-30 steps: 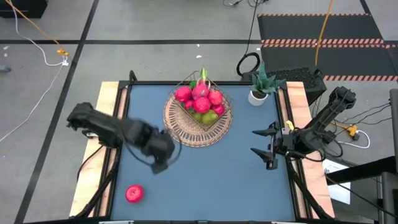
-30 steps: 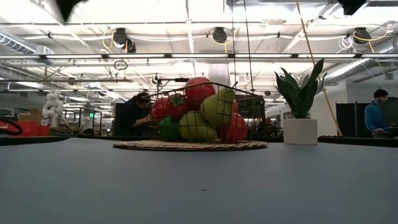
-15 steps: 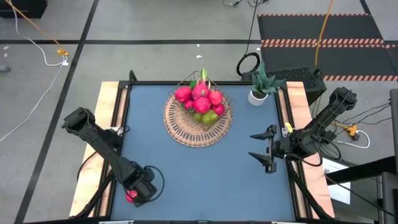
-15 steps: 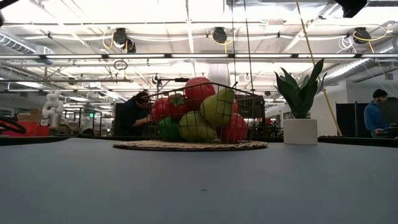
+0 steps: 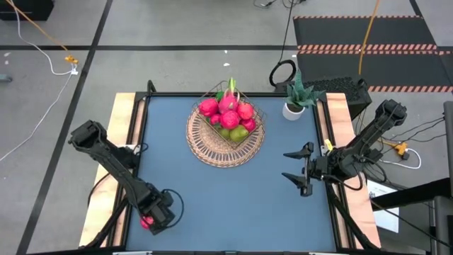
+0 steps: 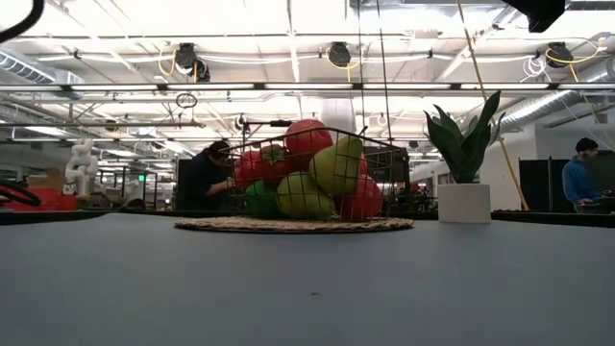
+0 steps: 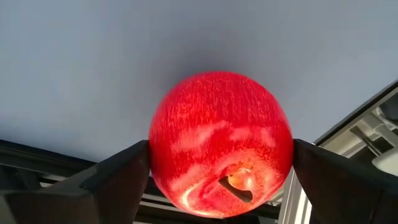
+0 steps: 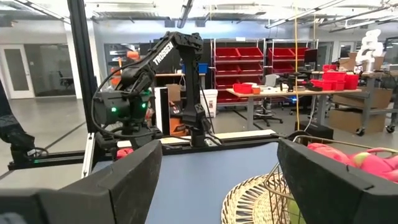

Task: Build produce basket
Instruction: Put the red apple into the gold wire basket

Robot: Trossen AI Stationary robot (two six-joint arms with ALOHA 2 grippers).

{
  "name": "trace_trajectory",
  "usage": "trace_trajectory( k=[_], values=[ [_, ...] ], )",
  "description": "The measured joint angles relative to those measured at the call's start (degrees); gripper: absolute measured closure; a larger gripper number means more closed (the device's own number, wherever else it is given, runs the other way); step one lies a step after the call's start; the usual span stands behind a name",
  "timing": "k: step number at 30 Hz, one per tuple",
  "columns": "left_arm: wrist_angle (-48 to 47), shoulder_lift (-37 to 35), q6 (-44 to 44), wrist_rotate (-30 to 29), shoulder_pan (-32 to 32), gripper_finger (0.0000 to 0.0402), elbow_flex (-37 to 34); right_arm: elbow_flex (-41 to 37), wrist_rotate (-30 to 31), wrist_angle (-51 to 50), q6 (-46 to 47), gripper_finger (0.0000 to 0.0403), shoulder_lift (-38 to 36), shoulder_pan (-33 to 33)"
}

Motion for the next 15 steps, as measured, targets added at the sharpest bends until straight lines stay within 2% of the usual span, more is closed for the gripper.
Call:
trace_trajectory(
  k=[3, 9, 15],
  values=[
    [-0.5, -0.2, 1.2, 0.4, 1.0, 0.0045, -0.1, 0.0, 0.0, 0.0, 0.0, 0.009, 0.0, 0.0],
    [-1.2, -2.4, 3.1, -0.4, 6.0, 0.0119, -0.4, 0.0, 0.0, 0.3, 0.0, 0.009, 0.0, 0.0],
    [-1.6, -6.9, 9.2, -7.3, 12.9, 0.0119, -0.3, 0.0, 0.1, -0.7, 1.2, 0.009, 0.0, 0.0]
  ],
)
